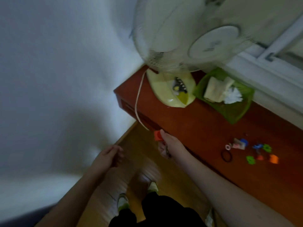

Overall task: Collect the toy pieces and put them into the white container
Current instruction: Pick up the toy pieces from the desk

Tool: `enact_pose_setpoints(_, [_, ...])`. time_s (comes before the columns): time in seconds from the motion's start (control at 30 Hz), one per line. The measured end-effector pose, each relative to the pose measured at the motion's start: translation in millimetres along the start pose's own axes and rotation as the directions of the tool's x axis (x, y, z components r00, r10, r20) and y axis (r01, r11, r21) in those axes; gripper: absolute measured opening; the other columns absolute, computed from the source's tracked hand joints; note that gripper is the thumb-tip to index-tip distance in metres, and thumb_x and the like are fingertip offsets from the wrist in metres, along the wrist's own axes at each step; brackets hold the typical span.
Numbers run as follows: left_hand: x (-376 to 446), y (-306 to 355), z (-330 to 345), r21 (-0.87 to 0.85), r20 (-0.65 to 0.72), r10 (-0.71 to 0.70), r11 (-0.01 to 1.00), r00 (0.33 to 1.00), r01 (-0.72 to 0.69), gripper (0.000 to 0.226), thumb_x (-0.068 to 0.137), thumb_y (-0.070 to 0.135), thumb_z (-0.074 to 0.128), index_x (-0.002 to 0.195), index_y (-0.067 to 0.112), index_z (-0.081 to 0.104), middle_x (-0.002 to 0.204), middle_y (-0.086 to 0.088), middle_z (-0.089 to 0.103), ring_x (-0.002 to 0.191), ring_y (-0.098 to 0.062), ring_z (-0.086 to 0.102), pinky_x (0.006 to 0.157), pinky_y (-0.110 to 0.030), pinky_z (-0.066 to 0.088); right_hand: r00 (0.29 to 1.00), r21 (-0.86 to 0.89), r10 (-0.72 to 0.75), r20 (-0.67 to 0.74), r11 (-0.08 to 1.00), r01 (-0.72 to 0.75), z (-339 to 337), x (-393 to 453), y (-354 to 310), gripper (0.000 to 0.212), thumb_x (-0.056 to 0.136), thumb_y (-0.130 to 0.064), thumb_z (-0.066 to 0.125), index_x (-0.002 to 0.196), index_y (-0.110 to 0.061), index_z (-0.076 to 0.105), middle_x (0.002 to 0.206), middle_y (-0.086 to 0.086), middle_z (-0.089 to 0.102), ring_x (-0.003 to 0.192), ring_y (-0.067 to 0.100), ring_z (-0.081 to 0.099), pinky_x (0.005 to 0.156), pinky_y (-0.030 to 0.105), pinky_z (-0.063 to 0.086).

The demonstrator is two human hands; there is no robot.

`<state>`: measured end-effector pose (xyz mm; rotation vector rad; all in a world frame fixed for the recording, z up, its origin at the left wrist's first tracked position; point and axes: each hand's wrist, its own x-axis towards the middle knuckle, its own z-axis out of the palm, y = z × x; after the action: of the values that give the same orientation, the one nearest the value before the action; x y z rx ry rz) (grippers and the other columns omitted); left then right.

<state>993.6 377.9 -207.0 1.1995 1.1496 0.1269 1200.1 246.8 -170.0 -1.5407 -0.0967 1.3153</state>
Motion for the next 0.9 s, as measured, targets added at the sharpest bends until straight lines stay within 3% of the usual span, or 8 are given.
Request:
enact_pose_setpoints(0.1, [-2,22,8,0.037,0.044,0.014,0.999,0.999,-0.016,0.033,0.103,0.022,0.038,0.091,0.003,0.063,0.078,-0.013,0.063,0.066,-0.023,0.056,0.059,-0.032,0.043,0.995,0.014,-0.055,-0.085,0.998,0.056,-34,-21,-2,0.043,0.099,-0.044,0.044,0.069,-0.013,0.043,0.048,-0.001,0.040,0.036,0.009,0.034,0.040,0.022,0.024])
enact_pose_setpoints(0.2, [-1,37,25,0.129,0.124,0.033,0.990,0.992,-0.049,0.033,0.103,0.022,0.039,0.098,0.002,0.064,0.086,-0.016,0.065,0.076,-0.026,0.060,0.066,-0.031,0.046,0.978,0.171,-0.112,-0.175,0.975,0.142,-61,-44,8,0.040,0.097,-0.046,0.045,0.073,-0.014,0.041,0.047,-0.002,0.037,0.038,0.009,0.029,0.042,0.024,0.018])
enact_pose_setpoints(0.33, [-3,51,56,0.249,0.264,0.020,0.964,0.964,-0.088,0.030,0.102,0.023,0.039,0.098,0.008,0.065,0.089,-0.014,0.069,0.079,-0.027,0.063,0.069,-0.032,0.048,0.940,0.367,-0.140,-0.311,0.894,0.255,-84,-78,26,0.033,0.095,-0.045,0.049,0.083,-0.014,0.044,0.052,0.000,0.035,0.041,0.009,0.029,0.040,0.022,0.020])
enact_pose_setpoints(0.6, [-13,58,124,0.403,0.551,-0.085,0.898,0.830,-0.176,0.027,0.102,0.020,0.040,0.102,0.005,0.062,0.091,-0.012,0.067,0.078,-0.023,0.062,0.066,-0.030,0.048,0.836,0.488,-0.141,-0.530,0.755,0.437,-116,-133,59,0.029,0.097,-0.043,0.047,0.085,-0.017,0.044,0.059,-0.001,0.036,0.047,0.008,0.029,0.039,0.019,0.023])
enact_pose_setpoints(0.73, [-20,63,156,0.468,0.609,-0.092,0.844,0.788,-0.263,0.027,0.102,0.021,0.039,0.103,0.008,0.062,0.091,-0.010,0.067,0.077,-0.020,0.063,0.063,-0.027,0.048,0.796,0.517,-0.108,-0.596,0.707,0.483,-133,-151,69,0.031,0.096,-0.044,0.049,0.096,-0.013,0.049,0.059,0.000,0.035,0.045,0.007,0.030,0.038,0.019,0.022])
enact_pose_setpoints(0.9, [-21,71,206,0.526,0.635,-0.109,0.787,0.765,-0.324,0.027,0.102,0.025,0.039,0.088,0.012,0.059,0.088,-0.008,0.066,0.074,-0.018,0.061,0.064,-0.028,0.048,0.775,0.531,-0.096,-0.625,0.675,0.512,-169,-159,89,0.041,0.095,-0.045,0.050,0.115,-0.010,0.048,0.059,-0.002,0.038,0.045,0.007,0.032,0.040,0.020,0.025])
